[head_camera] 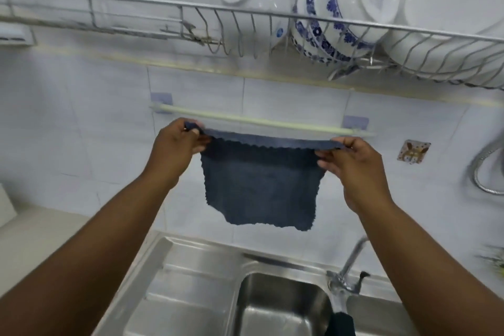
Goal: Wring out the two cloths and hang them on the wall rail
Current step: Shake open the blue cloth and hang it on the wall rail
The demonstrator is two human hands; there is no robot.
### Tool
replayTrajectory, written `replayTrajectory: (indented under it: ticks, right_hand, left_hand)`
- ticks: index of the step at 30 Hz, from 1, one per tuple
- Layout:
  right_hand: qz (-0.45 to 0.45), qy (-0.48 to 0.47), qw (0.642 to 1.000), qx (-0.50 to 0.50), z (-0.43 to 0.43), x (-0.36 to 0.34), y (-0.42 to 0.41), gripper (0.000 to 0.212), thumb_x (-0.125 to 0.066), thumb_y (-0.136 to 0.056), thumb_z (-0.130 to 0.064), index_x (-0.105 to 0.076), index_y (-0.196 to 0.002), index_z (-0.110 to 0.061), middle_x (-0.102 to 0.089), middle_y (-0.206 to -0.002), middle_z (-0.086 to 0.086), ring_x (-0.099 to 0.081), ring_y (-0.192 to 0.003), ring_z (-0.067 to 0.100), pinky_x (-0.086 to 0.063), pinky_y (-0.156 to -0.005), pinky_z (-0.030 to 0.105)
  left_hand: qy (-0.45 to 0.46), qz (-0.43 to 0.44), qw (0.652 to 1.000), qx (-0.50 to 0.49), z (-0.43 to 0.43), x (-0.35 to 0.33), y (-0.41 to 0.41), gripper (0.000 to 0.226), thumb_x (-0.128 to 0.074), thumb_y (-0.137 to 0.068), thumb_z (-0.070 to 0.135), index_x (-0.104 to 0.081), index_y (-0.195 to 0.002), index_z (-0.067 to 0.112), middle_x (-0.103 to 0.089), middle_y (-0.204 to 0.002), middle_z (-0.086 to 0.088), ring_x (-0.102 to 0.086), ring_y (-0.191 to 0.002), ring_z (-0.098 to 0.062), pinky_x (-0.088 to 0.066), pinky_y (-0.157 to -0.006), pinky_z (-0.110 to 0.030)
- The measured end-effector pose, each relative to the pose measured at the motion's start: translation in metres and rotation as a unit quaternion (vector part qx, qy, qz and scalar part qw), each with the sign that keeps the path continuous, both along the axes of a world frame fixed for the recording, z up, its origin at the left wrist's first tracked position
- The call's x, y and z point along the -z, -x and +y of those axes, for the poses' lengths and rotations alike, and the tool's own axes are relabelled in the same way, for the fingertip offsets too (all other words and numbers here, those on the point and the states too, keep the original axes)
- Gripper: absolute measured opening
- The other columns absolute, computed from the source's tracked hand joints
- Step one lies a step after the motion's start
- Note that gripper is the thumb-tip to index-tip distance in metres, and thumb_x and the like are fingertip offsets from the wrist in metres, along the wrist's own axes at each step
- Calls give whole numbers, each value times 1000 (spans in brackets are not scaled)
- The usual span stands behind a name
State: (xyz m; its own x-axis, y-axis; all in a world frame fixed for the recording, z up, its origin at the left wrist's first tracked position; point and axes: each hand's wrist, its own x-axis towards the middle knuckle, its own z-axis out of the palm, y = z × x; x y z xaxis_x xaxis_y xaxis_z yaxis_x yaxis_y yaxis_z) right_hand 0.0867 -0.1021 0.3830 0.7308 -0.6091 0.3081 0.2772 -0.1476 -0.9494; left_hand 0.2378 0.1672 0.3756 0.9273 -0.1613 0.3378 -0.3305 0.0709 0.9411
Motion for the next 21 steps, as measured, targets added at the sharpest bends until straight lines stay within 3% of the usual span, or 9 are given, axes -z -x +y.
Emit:
replayTrajectory:
  ticks: [4, 8, 12, 15, 18, 21]
  right_hand:
    - [-46, 137, 989, 6, 13, -31, -53, 17, -58, -93, -8, -64, -104, -20, -71, -104, 0, -68, -99, 14, -55, -93, 37]
    - [-42, 267, 963, -3, 28, -48, -93, 46, -64, -90, -13, -50, -132, -26, -61, -128, -8, -61, -111, 5, -50, -97, 25]
    - [24, 423, 906, 3, 31, -39, -130, 79, -64, -90, -22, -17, -153, -22, -20, -161, -1, -32, -143, 19, -31, -116, 35]
    - [113, 507, 855, -5, 26, -17, -146, 84, -59, -94, -29, -1, -155, -21, -3, -164, 1, -14, -148, 19, -16, -115, 24]
    - [157, 603, 782, 1, 18, 4, -150, 75, -51, -96, -31, -5, -154, -22, -12, -163, 3, -23, -145, 28, -19, -117, 31]
    - [136, 668, 729, 62, 18, 8, -151, 65, -50, -94, -28, -21, -152, -23, -47, -146, 3, -46, -127, 28, -29, -114, 38]
  left_hand:
    - [-74, -121, 987, -78, 14, -34, -43, 27, -44, -96, 4, -62, -105, 23, -66, -108, 1, -64, -103, -21, -52, -94, -32]
    - [-176, -203, 957, -112, 25, -50, -78, 37, -47, -98, 11, -48, -133, 22, -60, -128, -1, -57, -113, -18, -43, -94, -24]
    - [-299, -243, 919, -88, 21, -46, -113, 63, -55, -95, 21, -24, -150, 22, -40, -151, -3, -45, -131, -23, -37, -103, -29]
    - [-411, -237, 876, -85, 15, -29, -137, 69, -54, -95, 28, -18, -152, 21, -34, -155, -9, -45, -131, -33, -40, -106, -41]
    - [-460, -274, 834, -130, 14, -7, -153, 59, -48, -96, 36, -29, -148, 18, -41, -151, -11, -49, -125, -36, -42, -105, -46]
    - [-432, -312, 827, -181, 16, 3, -163, 44, -44, -98, 35, -47, -135, 13, -63, -125, -14, -56, -111, -36, -45, -97, -43]
